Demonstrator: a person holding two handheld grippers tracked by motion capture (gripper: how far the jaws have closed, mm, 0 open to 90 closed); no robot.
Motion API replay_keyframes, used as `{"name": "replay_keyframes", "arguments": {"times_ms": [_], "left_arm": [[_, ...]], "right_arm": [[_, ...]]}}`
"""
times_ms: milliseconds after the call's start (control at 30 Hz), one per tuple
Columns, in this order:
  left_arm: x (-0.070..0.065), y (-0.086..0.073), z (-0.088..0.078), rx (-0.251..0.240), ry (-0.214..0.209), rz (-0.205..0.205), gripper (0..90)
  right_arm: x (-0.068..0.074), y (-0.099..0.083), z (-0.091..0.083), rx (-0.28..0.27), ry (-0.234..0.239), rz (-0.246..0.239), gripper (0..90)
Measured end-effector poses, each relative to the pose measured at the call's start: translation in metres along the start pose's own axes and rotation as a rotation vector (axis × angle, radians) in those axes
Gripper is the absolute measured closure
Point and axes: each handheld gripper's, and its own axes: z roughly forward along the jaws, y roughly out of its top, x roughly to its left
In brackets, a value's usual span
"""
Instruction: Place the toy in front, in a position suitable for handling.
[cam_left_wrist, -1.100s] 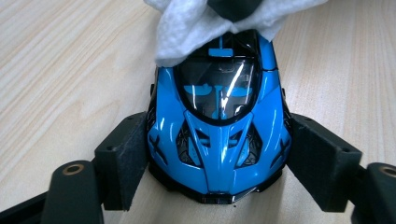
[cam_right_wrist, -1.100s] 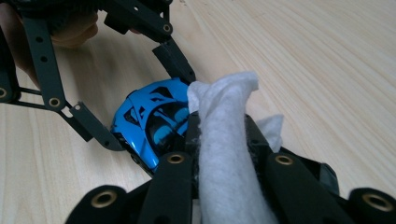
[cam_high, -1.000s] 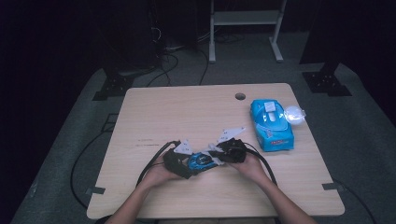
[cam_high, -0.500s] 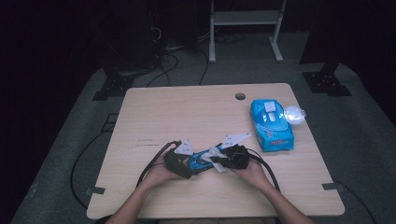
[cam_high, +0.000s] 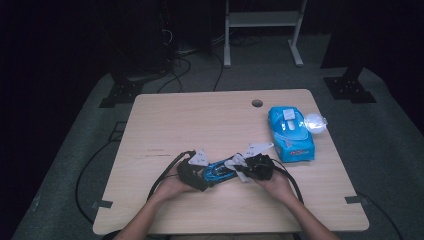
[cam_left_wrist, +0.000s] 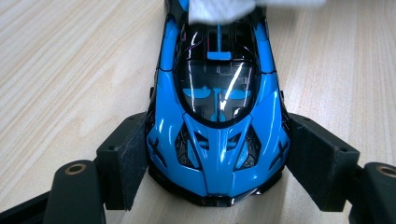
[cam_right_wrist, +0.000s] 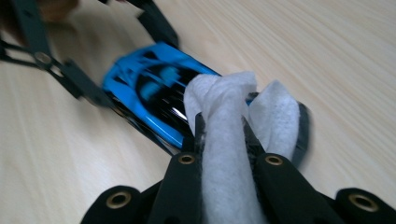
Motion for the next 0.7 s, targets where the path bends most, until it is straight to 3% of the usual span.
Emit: {"name": "replay_keyframes", "arguments": {"times_ms": [67, 100, 133, 167, 233, 300, 400, 500, 600, 700], "left_arm": [[0.000, 0.000, 0.000, 0.001, -0.001, 0.002, 25.7], [0.000, 0.000, 0.000, 0.003, 0.001, 0.004, 25.7], [0.000, 0.000, 0.000, 0.002, -0.001, -0.001, 25.7], [0.000, 0.000, 0.000, 0.000, -0.001, 0.000, 25.7], [0.000, -0.001, 0.000, -0.005, 0.002, 0.001, 25.6], [0.000, -0.001, 0.000, -0.009, 0.001, 0.000, 25.6], [0.000, -0.001, 0.000, -0.008, 0.002, 0.003, 25.6], [0.000, -0.001, 0.000, -0.007, 0.002, 0.001, 25.6], [0.000, -0.001, 0.000, -0.008, 0.000, 0.000, 25.6], [-0.001, -0.001, 0.000, -0.009, 0.003, 0.004, 25.6]], "right_arm": [[0.005, 0.004, 0.004, -0.018, 0.034, -0.002, 83.6], [0.007, 0.006, 0.006, -0.028, 0.089, 0.010, 83.6], [0.010, 0.007, 0.008, -0.027, 0.093, 0.000, 83.6], [0.011, 0.008, 0.008, -0.020, 0.081, -0.023, 83.6], [0.007, 0.008, 0.005, -0.001, 0.058, -0.016, 83.6], [-0.001, 0.005, 0.000, 0.019, 0.006, -0.016, 83.7], [-0.009, -0.002, -0.004, 0.005, 0.022, 0.036, 83.8], [0.004, 0.004, 0.002, 0.005, 0.044, -0.004, 83.8], [0.017, 0.016, 0.016, -0.002, 0.134, -0.008, 83.9], [0.028, 0.022, 0.031, 0.014, 0.194, -0.026, 83.9]]}}
